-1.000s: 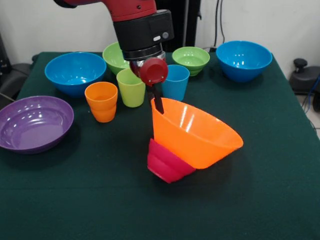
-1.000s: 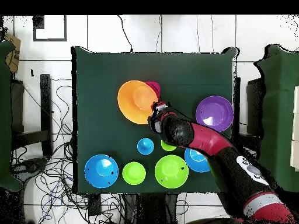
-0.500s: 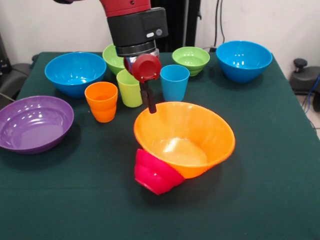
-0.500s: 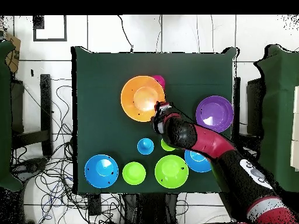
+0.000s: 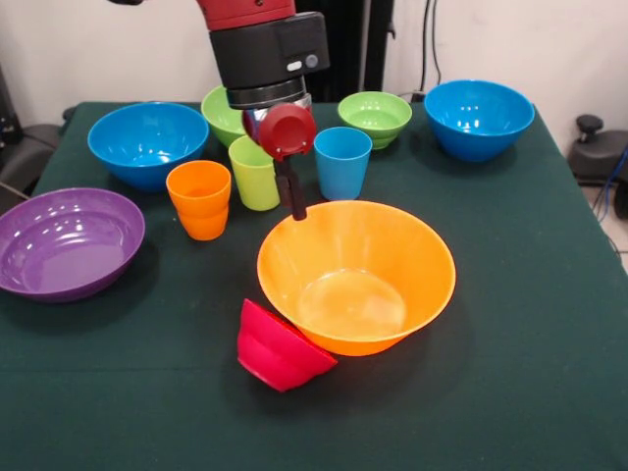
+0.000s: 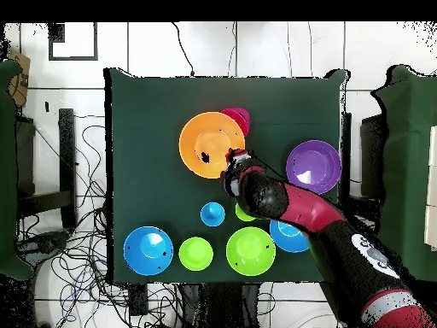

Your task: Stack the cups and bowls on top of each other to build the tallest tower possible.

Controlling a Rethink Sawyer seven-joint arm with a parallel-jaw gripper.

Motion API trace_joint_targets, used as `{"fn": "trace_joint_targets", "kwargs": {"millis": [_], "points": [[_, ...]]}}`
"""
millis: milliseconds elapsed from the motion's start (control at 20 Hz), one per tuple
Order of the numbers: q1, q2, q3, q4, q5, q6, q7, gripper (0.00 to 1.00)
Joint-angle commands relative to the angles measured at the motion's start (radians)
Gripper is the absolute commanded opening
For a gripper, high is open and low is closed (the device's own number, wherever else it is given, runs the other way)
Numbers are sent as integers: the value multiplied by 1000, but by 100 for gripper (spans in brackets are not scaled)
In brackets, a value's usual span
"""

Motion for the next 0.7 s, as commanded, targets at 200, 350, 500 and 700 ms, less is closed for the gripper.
{"fn": "trace_joint_targets", "kwargs": {"millis": [200, 350, 500, 700], "points": [[43, -163, 46, 97, 98, 93, 117, 100], [12, -246, 91, 140, 150, 166, 102, 100], [-14, -300, 109, 150, 192, 242, 71, 100], [-9, -334, 81, 116, 229, 323, 44, 100]]}}
